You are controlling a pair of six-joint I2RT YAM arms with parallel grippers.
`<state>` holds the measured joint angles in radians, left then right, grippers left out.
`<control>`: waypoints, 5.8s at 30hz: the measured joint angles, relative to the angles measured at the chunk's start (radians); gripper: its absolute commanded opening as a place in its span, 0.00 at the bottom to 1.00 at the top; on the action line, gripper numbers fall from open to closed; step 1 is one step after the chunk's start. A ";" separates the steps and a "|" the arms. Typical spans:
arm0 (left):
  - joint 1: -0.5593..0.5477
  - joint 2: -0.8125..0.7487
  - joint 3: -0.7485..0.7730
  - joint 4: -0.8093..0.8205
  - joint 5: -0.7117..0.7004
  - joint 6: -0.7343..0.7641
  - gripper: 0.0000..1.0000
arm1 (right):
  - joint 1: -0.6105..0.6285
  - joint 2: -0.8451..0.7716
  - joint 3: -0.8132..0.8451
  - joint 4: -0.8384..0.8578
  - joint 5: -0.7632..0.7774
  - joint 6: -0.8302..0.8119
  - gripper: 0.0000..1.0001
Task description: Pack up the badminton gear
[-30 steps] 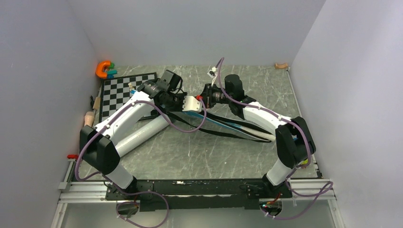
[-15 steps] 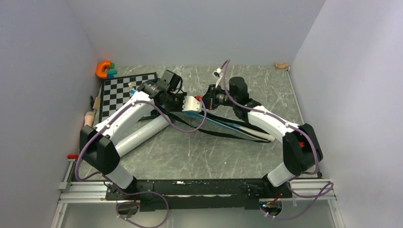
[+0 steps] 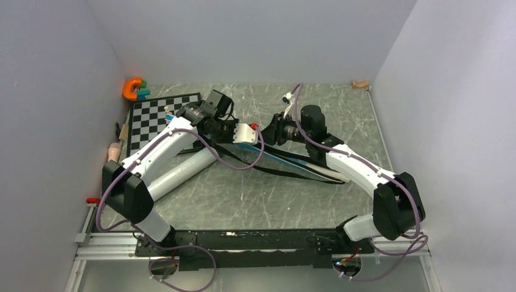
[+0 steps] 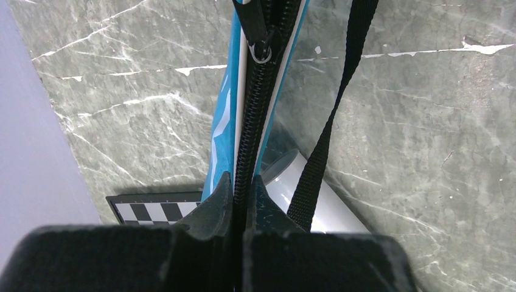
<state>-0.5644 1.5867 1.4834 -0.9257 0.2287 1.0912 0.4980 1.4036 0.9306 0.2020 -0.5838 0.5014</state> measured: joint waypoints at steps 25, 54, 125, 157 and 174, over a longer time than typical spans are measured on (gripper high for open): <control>0.000 0.005 0.005 -0.007 -0.020 -0.001 0.00 | -0.009 0.147 -0.005 0.199 -0.076 0.251 0.25; 0.000 0.030 0.027 -0.023 -0.025 -0.004 0.00 | 0.021 0.185 -0.025 0.276 -0.107 0.321 0.00; 0.002 0.040 0.062 -0.007 0.047 0.023 0.00 | -0.315 -0.637 -0.275 -0.548 0.079 0.061 0.06; 0.068 0.075 0.189 -0.225 -0.012 0.174 0.00 | 0.149 -0.536 -0.091 -0.636 0.506 -0.542 1.00; 0.090 0.048 0.191 -0.265 -0.008 0.217 0.00 | 0.154 -0.333 -0.125 -0.637 0.446 -0.600 0.78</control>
<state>-0.4744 1.6352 1.6741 -1.1904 0.2203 1.3083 0.6518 1.0702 0.8059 -0.4351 -0.1379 -0.0986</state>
